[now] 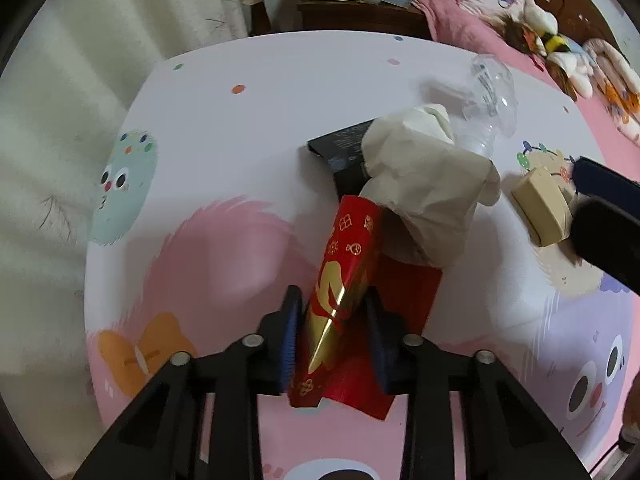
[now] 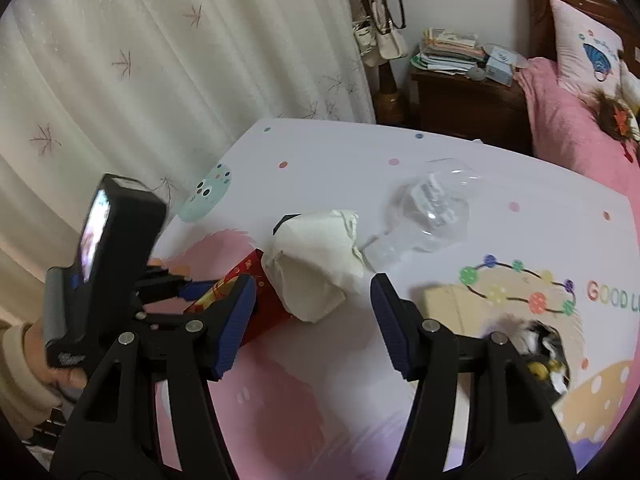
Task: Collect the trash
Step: 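Grasp the red packet with the left tool while the right tool grasps the white tissue, then carry the red packet and white tissue down over the blue bin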
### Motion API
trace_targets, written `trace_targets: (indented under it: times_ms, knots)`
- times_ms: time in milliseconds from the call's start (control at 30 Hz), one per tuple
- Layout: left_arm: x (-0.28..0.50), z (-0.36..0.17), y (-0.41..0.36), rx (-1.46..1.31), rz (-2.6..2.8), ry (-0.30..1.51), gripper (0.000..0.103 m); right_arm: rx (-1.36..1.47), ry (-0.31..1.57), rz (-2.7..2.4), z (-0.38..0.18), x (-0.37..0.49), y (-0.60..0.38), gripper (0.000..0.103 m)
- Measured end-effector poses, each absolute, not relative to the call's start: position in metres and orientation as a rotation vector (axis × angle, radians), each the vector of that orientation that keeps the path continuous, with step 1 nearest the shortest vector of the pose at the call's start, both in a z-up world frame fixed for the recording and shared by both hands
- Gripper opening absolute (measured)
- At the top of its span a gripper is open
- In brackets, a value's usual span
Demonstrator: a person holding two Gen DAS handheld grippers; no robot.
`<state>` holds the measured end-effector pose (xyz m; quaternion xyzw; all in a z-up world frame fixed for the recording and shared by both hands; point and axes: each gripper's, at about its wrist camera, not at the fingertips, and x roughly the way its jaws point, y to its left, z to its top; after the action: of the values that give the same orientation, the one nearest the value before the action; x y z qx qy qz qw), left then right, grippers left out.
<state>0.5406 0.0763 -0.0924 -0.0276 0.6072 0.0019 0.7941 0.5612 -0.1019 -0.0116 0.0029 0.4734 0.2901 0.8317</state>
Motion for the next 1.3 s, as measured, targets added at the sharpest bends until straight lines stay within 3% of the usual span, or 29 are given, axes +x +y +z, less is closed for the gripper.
trace_targets:
  times_ms: [100,567,633,667,800,1300]
  knots:
    - [0.534,-0.092,0.081,-0.098,0.047,1.302,0.013,-0.015,1.010,0.631,-0.019,0.564,-0.087,0.057]
    - [0.486,-0.081,0.112,-0.307,0.157,1.250,0.012,-0.350,0.973,0.555,-0.066,0.576,-0.006,0.057]
    - [0.476,-0.077,0.124,-0.325,0.164,1.245,0.012,-0.385,0.975,0.552,-0.074,0.576,0.001,0.047]
    - [0.473,-0.075,0.127,-0.330,0.166,1.243,0.012,-0.394,0.973,0.553,-0.075,0.575,0.002,0.037]
    - [0.460,-0.067,0.128,-0.340,0.168,1.229,0.012,-0.338,0.985,0.570,-0.070,0.569,-0.003,0.027]
    - [0.350,0.000,0.093,-0.285,0.096,1.150,0.012,-0.075,1.052,0.549,-0.010,0.455,-0.090,0.027]
